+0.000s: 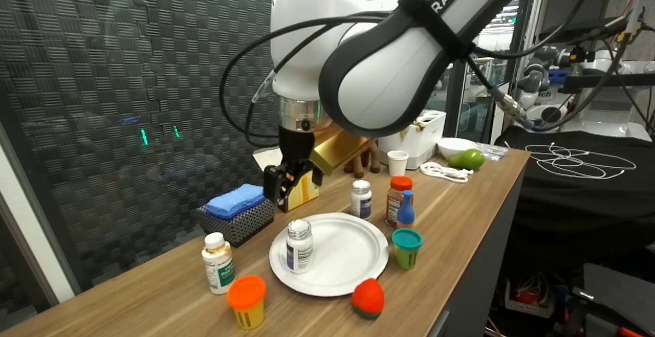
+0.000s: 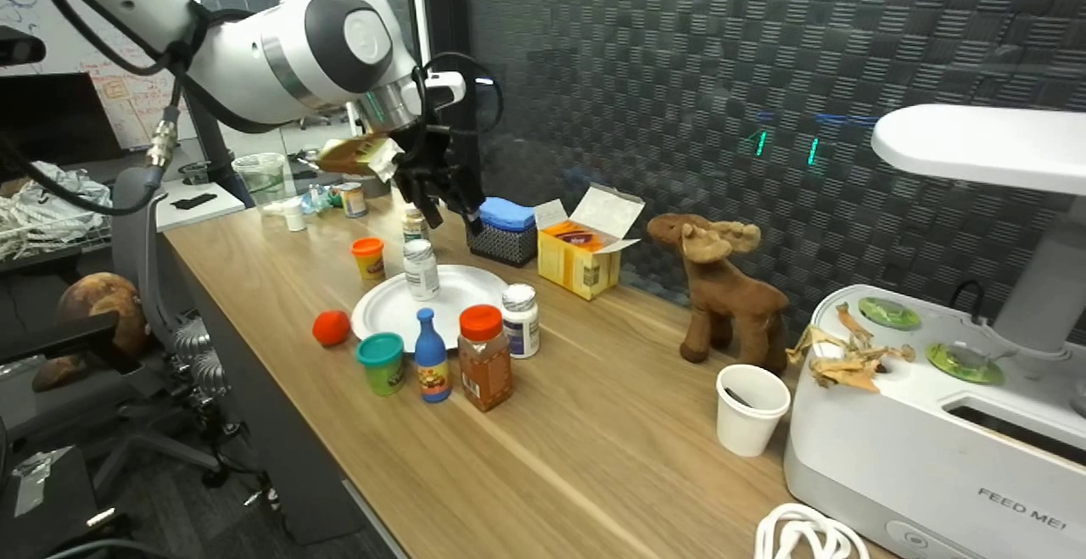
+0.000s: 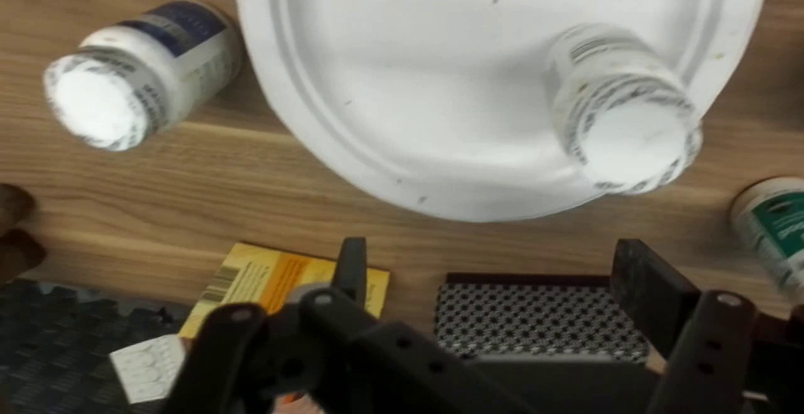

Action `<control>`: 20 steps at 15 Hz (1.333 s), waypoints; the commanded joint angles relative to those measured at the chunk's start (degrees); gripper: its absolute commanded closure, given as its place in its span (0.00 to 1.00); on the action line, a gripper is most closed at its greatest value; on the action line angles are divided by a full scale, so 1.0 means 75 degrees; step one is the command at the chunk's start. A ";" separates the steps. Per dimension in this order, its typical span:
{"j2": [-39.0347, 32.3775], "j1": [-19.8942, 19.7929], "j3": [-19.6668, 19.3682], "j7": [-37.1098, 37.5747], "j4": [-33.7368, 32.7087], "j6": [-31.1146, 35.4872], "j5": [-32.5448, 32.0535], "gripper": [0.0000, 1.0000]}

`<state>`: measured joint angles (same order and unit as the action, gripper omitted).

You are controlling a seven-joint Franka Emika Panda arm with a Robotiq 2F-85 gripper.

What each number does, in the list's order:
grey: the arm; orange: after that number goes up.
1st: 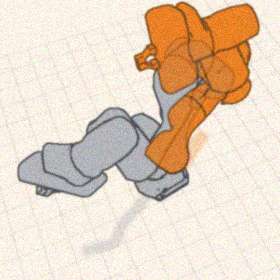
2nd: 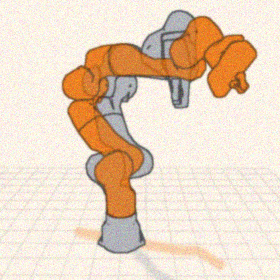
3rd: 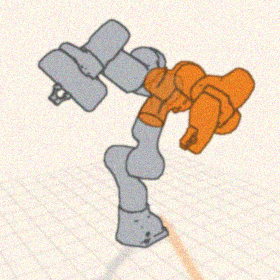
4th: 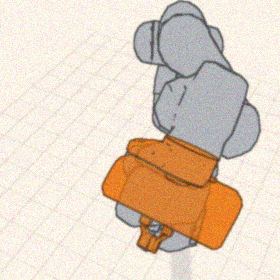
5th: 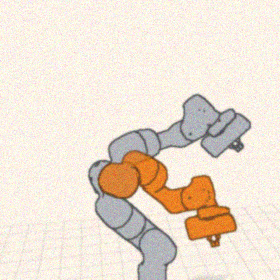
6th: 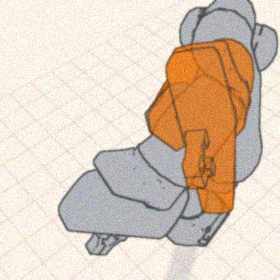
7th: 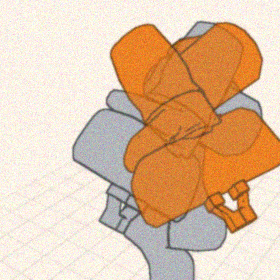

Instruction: Put the bottles and the red object on the plate

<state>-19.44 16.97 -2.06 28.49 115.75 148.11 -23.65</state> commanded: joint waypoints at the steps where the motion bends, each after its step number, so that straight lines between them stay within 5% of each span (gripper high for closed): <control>1: -0.0006 -0.0022 -0.0495 0.0368 -0.0454 -0.0421 -0.0494 0.00; 6: -0.0175 -0.0348 -0.0771 0.0171 -0.0773 -0.1387 -0.0788 0.00; 12: -0.0111 -0.1015 -0.0398 -0.0511 -0.0535 -0.1757 0.0397 0.00; 20: -0.0476 -0.1259 -0.0341 -0.0506 -0.0650 -0.1876 0.1272 0.00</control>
<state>-22.39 8.39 -5.34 25.01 112.12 134.31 -16.49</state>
